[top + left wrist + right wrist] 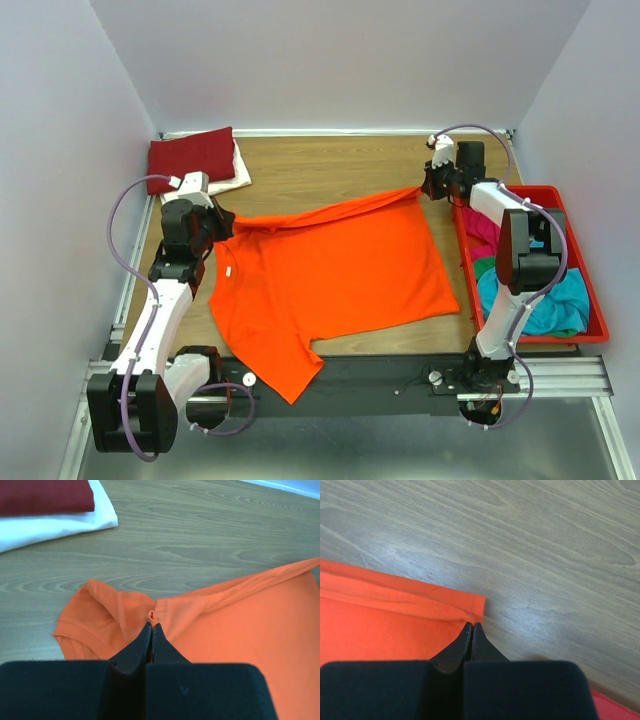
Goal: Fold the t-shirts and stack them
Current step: Fold the tshirt
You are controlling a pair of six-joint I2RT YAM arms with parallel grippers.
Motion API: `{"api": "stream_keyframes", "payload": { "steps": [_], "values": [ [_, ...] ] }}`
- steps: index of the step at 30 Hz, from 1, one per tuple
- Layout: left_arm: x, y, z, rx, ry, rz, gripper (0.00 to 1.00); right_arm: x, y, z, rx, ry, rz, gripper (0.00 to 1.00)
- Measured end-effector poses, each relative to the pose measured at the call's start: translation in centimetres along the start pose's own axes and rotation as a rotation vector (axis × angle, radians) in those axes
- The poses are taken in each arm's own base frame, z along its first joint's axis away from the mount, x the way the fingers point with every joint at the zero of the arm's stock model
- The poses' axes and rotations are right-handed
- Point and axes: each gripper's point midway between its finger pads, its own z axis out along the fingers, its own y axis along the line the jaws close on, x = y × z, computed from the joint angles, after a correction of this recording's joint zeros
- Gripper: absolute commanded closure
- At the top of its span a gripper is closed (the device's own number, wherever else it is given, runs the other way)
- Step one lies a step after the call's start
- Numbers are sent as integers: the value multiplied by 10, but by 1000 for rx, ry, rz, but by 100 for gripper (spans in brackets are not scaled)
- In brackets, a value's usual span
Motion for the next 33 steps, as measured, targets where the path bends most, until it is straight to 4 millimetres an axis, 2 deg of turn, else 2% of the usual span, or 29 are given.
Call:
{"api": "stream_keyframes", "payload": {
  "steps": [10,20,33],
  "values": [
    [11,0,-9,-35,33,-127,100,3,1,0,-2,5,-6,99],
    [16,-2,-18,-39,43,-166,100,19,3,1,-11,37,-30,99],
    [29,1,-19,-48,67,-179,100,18,9,-19,-6,22,-79,99]
  ]
}}
